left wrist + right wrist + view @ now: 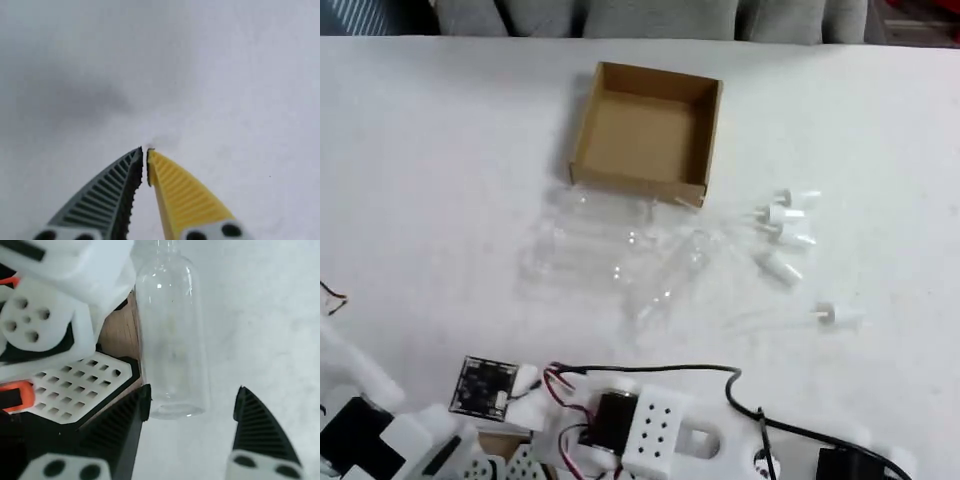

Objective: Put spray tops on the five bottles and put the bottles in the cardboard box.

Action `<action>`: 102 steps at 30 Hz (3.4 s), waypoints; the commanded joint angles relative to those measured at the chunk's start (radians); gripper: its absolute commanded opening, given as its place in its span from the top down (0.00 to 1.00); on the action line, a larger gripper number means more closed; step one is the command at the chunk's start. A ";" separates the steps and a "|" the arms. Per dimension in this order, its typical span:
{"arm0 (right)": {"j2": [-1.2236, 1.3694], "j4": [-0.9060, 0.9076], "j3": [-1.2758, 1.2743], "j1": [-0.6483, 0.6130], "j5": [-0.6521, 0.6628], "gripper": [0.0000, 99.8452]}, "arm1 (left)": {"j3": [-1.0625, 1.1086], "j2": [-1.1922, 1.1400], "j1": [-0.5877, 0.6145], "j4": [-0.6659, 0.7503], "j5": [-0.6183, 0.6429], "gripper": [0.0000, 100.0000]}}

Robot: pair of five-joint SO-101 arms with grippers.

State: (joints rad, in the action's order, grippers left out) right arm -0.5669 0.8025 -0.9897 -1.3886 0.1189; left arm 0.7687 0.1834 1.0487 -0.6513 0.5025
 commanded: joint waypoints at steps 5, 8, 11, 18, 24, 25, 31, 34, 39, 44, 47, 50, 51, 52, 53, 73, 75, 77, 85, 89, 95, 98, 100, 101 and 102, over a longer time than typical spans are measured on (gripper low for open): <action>-0.074 0.021 0.021 0.005 -0.006 0.77 | -0.008 0.005 0.005 0.023 0.006 0.97; -0.114 0.030 0.020 0.025 -0.008 0.77 | -0.008 0.005 0.005 0.023 0.008 0.97; -0.148 0.042 0.020 0.028 -0.008 0.77 | -0.008 0.005 0.012 0.023 0.008 0.97; -0.143 0.012 -0.029 -0.019 -0.008 0.77 | -0.009 0.005 0.033 0.023 0.009 0.97; -0.074 -0.004 -0.025 -0.056 -0.008 0.77 | -0.009 0.005 0.033 0.023 0.009 0.97; -0.059 -0.022 -0.028 -0.056 -0.008 0.77 | -0.009 0.005 0.033 0.023 0.009 0.97; 0.070 -0.114 -0.026 -0.044 -0.008 0.77 | -0.009 0.005 0.033 0.023 0.009 0.97; 0.096 -0.139 -0.021 0.005 -0.008 0.77 | -0.009 0.005 0.033 0.023 0.009 0.97; 0.081 -0.151 -0.021 0.090 -0.008 0.77 | -0.008 0.005 0.033 0.023 0.008 0.97; 0.035 -0.142 -0.023 0.176 -0.008 0.77 | -0.008 0.005 0.033 0.021 0.005 0.97; -0.010 -0.104 -0.023 0.185 -0.008 0.77 | -0.008 0.005 0.033 0.020 0.005 0.97; -0.082 -0.056 -0.025 0.183 -0.008 0.77 | -0.008 0.005 0.033 0.020 0.005 0.97; -0.108 -0.045 -0.028 0.183 -0.008 0.77 | -0.008 0.005 0.033 0.020 0.005 0.97; -0.133 -0.031 -0.029 0.183 -0.008 0.77 | -0.008 0.005 0.033 0.020 0.005 0.97; -0.153 -0.013 -0.029 0.182 -0.008 0.77 | -0.008 0.005 0.033 0.020 0.005 0.97; 0.015 -0.170 -0.064 0.090 0.086 0.77 | -0.008 0.005 0.033 0.021 0.005 0.97; 0.022 -0.171 -0.064 0.090 0.092 0.76 | -0.008 0.005 0.033 0.021 0.003 0.97; 0.024 -0.171 -0.064 0.090 0.094 0.73 | -0.008 0.005 0.033 0.021 0.003 0.97; 0.027 -0.189 -0.068 0.090 0.091 0.64 | -0.006 0.005 0.033 0.018 0.003 0.97; 0.053 -0.214 -0.064 0.091 0.095 0.64 | -0.006 0.005 0.033 0.017 0.003 0.97; 0.228 -0.211 0.028 0.093 0.095 0.64 | -0.006 0.005 0.033 0.017 0.003 0.97; 0.291 -0.173 0.084 0.093 0.097 0.64 | -0.006 0.005 0.033 0.017 0.003 0.97; 0.308 -0.139 0.112 0.094 0.097 0.67 | -0.006 0.005 0.033 0.015 0.003 0.97; 0.312 -0.134 0.117 0.094 0.097 0.70 | -0.006 0.005 0.033 0.015 0.003 0.97; 0.312 -0.134 0.120 0.094 0.097 0.73 | -0.006 0.005 0.033 0.015 0.003 0.97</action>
State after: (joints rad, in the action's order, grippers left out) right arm -0.2555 0.6490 -0.9268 -1.3042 0.2002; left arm 0.7687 0.1788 1.0748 -0.6498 0.5025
